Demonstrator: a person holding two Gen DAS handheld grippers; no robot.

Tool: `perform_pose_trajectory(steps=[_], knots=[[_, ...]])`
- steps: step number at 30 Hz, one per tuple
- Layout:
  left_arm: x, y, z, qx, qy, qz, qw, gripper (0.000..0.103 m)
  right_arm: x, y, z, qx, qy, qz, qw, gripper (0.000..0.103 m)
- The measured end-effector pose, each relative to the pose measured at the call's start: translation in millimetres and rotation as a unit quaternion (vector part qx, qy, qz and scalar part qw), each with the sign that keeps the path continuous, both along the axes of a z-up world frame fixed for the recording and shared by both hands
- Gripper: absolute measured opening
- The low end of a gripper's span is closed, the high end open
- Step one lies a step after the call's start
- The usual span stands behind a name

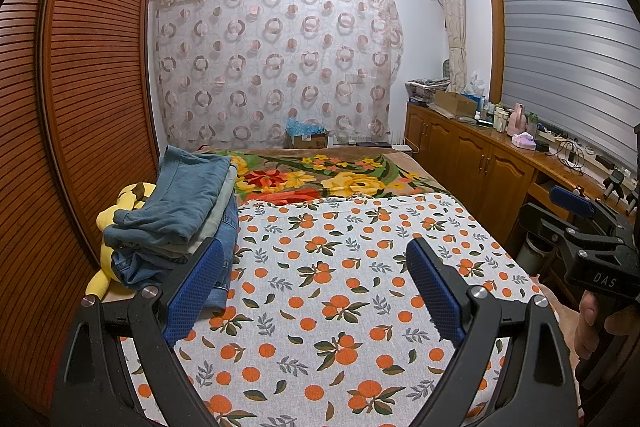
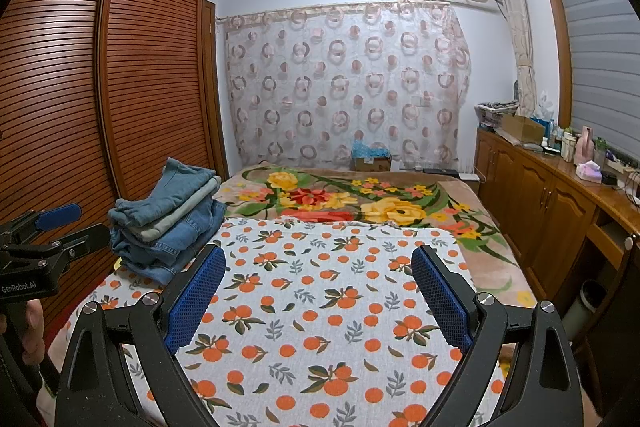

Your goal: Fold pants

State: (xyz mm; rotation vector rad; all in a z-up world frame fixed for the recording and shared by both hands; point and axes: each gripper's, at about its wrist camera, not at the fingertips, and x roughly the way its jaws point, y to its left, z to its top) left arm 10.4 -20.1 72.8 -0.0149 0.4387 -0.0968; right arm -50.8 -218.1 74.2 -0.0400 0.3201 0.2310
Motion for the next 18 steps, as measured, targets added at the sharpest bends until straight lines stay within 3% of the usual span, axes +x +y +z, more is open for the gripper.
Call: perform_pose_trajectory(steps=[18], knots=[[-0.9,-0.8,0.0,0.000,-0.001,0.001,1.0000,0.093,0.3,-0.3,-0.9,0.001,0.001,0.000,1.000,0.095]])
